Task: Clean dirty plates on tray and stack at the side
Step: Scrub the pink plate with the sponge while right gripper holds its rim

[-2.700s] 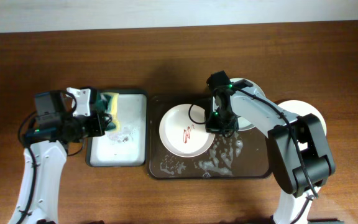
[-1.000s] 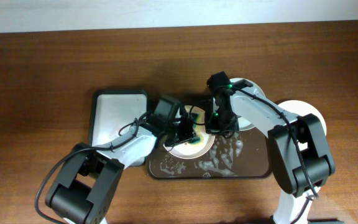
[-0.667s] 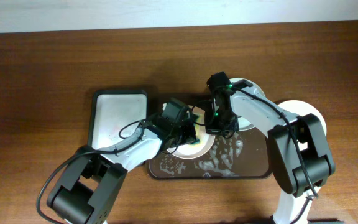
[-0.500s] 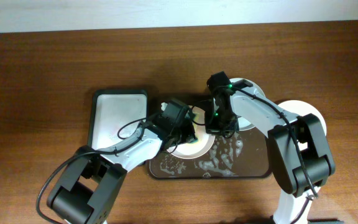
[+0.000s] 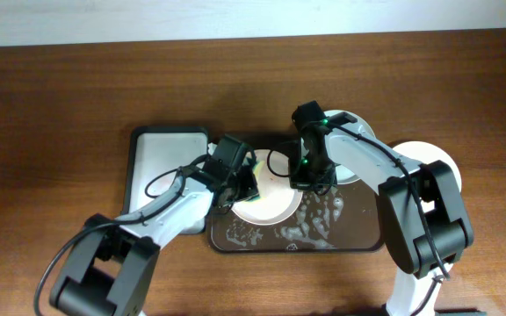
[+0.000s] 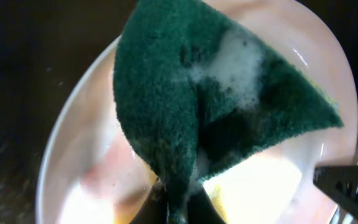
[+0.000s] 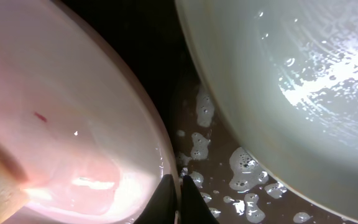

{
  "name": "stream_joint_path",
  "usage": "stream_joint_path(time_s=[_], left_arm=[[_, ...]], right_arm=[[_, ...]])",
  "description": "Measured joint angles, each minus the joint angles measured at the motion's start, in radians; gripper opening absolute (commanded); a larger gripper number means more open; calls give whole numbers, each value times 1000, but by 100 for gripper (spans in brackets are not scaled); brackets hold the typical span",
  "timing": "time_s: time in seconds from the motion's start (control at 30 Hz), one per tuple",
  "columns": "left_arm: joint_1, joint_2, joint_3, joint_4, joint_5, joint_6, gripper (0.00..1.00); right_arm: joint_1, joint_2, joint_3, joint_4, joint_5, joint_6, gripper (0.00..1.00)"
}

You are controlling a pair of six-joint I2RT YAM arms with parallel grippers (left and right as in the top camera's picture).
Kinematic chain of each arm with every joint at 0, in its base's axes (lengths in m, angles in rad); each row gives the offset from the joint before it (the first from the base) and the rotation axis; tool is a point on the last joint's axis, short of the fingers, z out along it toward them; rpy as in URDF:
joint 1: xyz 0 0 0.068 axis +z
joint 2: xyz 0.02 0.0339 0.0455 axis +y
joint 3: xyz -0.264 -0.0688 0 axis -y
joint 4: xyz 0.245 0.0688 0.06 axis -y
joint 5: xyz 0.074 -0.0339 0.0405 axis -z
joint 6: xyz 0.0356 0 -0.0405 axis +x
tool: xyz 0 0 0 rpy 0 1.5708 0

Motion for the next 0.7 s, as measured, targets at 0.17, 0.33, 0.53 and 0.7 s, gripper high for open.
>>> stream_joint_path(time_s=[0.17,0.33,0.53,0.7], left_arm=[[3,-38,-6,34,27,-24,0],[-5,-22,-7,95,42,-108,0],[-26,56,-7,178,72,-176,0],[-26,67,-7,199,72,-190,0]], right_arm=[[0,0,0,-3,-4,-17,4],[0,0,0,-4,-60,-40,9],[17,0,-1,-7,-124,-47,11],[23,0,-2,-6,-124,-47,11]])
